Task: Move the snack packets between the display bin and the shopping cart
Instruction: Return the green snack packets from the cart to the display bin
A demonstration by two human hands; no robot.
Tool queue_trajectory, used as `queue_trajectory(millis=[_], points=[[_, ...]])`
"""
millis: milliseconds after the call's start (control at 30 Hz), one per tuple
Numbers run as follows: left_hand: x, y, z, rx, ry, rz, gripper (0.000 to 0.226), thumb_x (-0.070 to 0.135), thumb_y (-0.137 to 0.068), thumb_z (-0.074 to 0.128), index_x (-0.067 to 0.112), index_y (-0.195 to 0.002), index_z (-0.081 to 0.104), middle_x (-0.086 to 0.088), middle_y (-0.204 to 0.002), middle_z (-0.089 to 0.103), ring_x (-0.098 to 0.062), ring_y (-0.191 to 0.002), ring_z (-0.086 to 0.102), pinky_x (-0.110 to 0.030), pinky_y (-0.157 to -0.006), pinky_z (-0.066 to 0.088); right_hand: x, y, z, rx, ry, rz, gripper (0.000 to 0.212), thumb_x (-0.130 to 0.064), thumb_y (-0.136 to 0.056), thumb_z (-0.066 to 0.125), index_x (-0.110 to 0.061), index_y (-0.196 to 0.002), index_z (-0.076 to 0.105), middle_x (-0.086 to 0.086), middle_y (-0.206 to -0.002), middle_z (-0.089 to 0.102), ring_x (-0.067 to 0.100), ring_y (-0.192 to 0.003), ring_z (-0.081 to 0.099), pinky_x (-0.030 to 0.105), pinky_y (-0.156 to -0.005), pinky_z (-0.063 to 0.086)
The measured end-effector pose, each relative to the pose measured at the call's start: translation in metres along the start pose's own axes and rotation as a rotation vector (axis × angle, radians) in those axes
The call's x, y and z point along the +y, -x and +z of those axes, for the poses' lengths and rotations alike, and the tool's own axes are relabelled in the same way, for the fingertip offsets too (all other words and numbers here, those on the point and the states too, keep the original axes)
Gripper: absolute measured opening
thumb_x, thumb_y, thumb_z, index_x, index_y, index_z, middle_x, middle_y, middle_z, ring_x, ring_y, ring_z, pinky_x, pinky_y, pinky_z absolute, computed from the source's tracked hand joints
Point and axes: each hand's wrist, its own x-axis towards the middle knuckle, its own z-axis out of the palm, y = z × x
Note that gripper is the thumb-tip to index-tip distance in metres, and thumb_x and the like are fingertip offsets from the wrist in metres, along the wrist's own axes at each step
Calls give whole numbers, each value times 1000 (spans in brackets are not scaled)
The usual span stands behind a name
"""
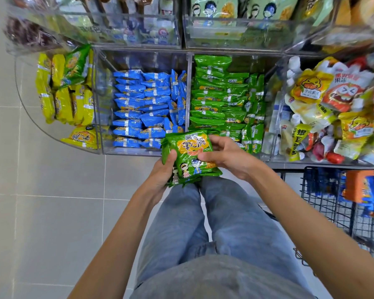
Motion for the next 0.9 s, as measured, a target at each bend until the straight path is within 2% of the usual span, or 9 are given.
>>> queue_trajectory(millis=[100, 167, 233, 300, 400, 533, 633, 767, 900], points=[[0, 0, -1, -17, 116, -12, 110, 58, -35, 88, 6, -127, 55, -15, -116, 67, -27, -101, 66, -37, -83, 57, 1, 0, -7, -110, -268, -28, 44, 0, -72, 63, -6, -115, 56, -1, -92, 73, 11, -83, 69, 24, -72, 56], [-1, -2, -4, 1, 194, -20, 76, 35, -60, 80, 2, -125, 57, -13, -106, 71, -24, -90, 70, -33, -72, 58, 2, 0, -14, -118, -399, -33, 45, -1, -69, 61, -7, -113, 54, -2, -90, 73, 11, -84, 69, 26, -69, 57], [0, -4, -8, 36, 200, -28, 56, 23, -68, 68, 2, -120, 60, -10, -98, 73, -20, -83, 72, -28, -66, 58, 3, 0, -24, -26, -479, -48, 55, 1, -67, 61, -3, -120, 45, -4, -84, 73, 7, -82, 69, 26, -61, 57], [2, -6, -15, 68, 181, -28, 44, 22, -69, 66, 8, -111, 63, -6, -91, 75, -17, -78, 72, -26, -62, 57, 6, -3, -36, 169, -408, -142, 56, 10, -68, 63, -4, -119, 45, -3, -81, 73, 7, -80, 70, 24, -56, 55], [2, -9, -27, 144, 177, -31, 22, 19, -79, 64, 13, -100, 64, -2, -84, 75, -14, -72, 72, -24, -58, 57, 14, -11, -50, 462, -29, -322, 44, 21, -68, 66, -11, -95, 53, -2, -84, 64, 4, -70, 66, 18, -59, 53], [2, -8, -40, 189, 171, -16, 24, 24, -75, 66, 16, -98, 64, 0, -84, 76, -14, -73, 72, -24, -60, 57, 38, -28, -47, 574, 415, -353, 41, 8, -65, 77, -4, -101, 62, 2, -86, 56, 13, -80, 50, 31, -72, 43], [0, -7, -41, 180, 152, -13, 29, 28, -71, 68, 18, -98, 65, 1, -87, 76, -14, -77, 72, -26, -66, 57, 53, -41, -33, 561, 602, -374, 37, 2, -66, 79, -4, -100, 66, 9, -102, 66, 14, -89, 57, 16, -81, 37], [-2, -7, -35, 167, 183, -20, 31, 28, -69, 67, 18, -98, 64, 1, -87, 76, -13, -76, 72, -24, -62, 58, 60, -51, -22, 637, 680, -373, 37, 2, -70, 74, -6, -105, 63, 9, -107, 65, 22, -100, 59, 14, -81, 34], [-5, -5, -29, 152, 220, -26, 33, 28, -67, 68, 17, -99, 63, 0, -84, 76, -13, -74, 72, -23, -57, 56, 69, -52, -14, 739, 687, -417, 55, 5, -69, 72, -8, -118, 48, 10, -119, 51, 24, -111, 49, 16, -86, 29]])
